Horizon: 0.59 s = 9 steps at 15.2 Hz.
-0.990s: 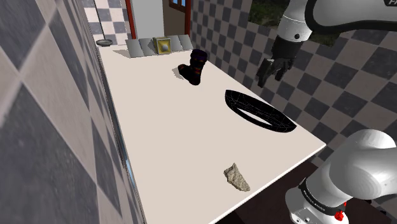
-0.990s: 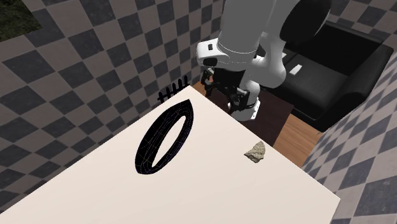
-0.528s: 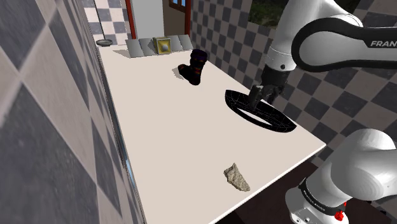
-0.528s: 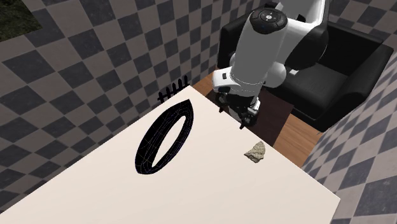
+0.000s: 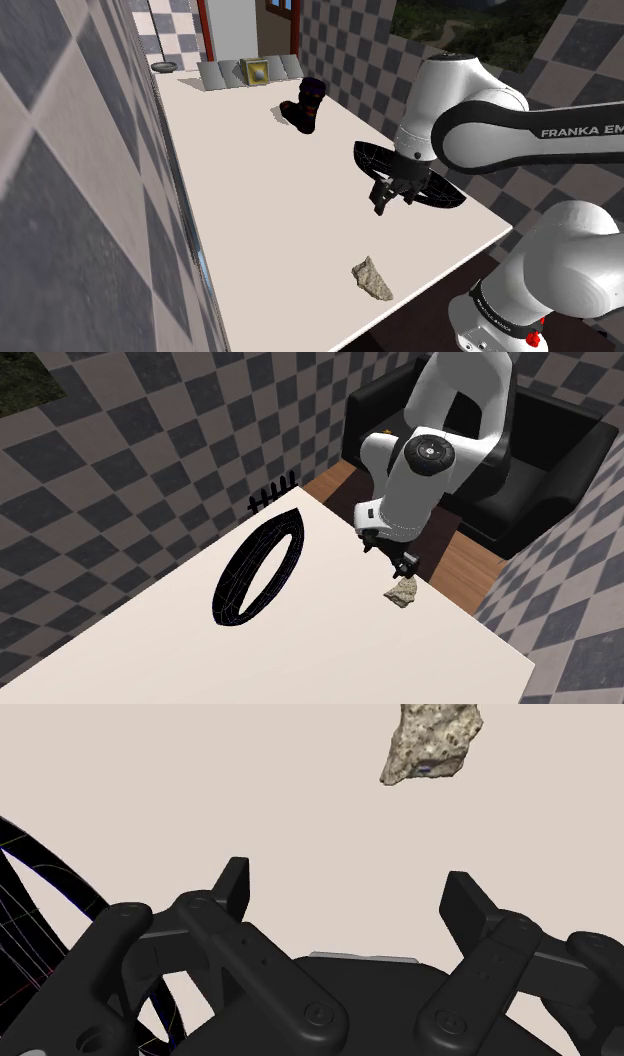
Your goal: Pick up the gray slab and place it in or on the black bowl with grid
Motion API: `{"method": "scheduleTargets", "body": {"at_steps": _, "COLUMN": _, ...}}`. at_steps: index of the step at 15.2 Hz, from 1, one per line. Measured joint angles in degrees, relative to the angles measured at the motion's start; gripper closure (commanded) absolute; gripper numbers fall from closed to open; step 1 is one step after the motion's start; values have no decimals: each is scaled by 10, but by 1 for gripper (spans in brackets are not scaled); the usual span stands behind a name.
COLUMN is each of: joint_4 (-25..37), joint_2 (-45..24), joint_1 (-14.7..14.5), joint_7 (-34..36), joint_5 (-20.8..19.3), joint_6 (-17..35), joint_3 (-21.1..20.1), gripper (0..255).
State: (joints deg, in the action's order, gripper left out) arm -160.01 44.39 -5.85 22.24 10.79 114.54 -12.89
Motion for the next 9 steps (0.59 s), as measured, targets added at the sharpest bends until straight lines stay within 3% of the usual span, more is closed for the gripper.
{"method": "scheduleTargets", "body": {"at_steps": 9, "joint_4": -66, "joint_2": -100, "joint_1": -69, "joint_7": 88, "joint_5": 112, "joint_6": 147, "joint_3": -84, "gripper": 0}}
